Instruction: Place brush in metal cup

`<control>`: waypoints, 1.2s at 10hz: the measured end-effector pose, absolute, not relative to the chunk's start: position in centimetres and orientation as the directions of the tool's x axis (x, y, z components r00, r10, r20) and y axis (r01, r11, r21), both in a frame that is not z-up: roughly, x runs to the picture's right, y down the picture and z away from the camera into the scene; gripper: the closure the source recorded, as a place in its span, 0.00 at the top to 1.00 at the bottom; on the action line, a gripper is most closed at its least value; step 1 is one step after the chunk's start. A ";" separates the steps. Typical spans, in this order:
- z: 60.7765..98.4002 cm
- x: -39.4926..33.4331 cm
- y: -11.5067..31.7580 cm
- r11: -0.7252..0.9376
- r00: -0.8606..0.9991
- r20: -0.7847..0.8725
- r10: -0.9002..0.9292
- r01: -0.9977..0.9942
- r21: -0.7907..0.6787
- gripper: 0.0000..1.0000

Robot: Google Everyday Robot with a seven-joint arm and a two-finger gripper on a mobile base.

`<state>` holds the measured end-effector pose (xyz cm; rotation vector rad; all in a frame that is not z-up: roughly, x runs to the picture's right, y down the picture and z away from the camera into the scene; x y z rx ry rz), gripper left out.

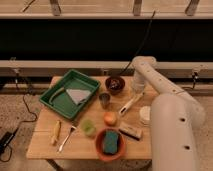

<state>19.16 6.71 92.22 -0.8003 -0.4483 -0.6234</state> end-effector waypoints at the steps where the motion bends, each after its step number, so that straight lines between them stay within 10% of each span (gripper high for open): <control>1: 91.7 19.2 5.8 0.545 0.733 0.589 -0.341 0.664 -0.512 0.00; 12: 82.2 13.5 0.8 0.538 0.555 0.732 -0.395 0.786 -0.306 0.00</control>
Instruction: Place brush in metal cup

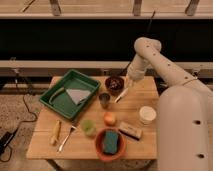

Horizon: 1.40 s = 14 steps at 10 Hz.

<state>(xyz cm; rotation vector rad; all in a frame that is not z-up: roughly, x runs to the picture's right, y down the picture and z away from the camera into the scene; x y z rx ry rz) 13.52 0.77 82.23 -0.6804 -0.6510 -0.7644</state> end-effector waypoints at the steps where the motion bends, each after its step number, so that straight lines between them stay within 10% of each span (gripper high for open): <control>1: 81.3 12.5 1.2 0.521 0.525 0.749 -0.404 0.805 -0.283 0.00; 14: 81.3 -0.1 3.2 0.330 0.259 0.813 -0.521 0.940 -0.088 0.00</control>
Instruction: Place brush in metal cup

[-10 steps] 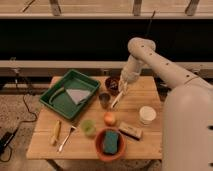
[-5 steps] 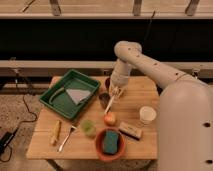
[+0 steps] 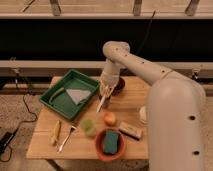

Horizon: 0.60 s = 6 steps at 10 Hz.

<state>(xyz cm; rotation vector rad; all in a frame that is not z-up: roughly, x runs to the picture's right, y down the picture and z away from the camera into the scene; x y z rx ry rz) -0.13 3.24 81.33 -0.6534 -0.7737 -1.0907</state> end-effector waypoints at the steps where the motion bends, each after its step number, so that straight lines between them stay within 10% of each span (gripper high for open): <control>1: 82.1 -0.2 3.0 0.334 0.263 0.807 -0.529 0.938 -0.087 0.00; 6: 86.3 0.2 3.7 0.366 0.313 0.758 -0.572 0.925 -0.106 0.00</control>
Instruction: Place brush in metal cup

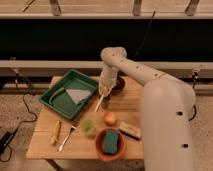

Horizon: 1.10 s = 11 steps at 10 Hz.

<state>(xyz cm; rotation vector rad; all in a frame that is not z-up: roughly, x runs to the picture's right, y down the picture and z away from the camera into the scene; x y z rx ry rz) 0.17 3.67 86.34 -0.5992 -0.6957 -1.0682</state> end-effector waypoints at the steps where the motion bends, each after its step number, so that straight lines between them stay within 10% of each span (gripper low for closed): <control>1: 86.5 0.6 3.5 0.376 0.325 0.747 -0.580 0.920 -0.109 0.00; 3: 86.6 1.4 3.2 0.396 0.348 0.720 -0.601 0.911 -0.109 0.02; 11: 85.2 0.6 4.6 0.408 0.339 0.715 -0.611 0.909 -0.082 0.79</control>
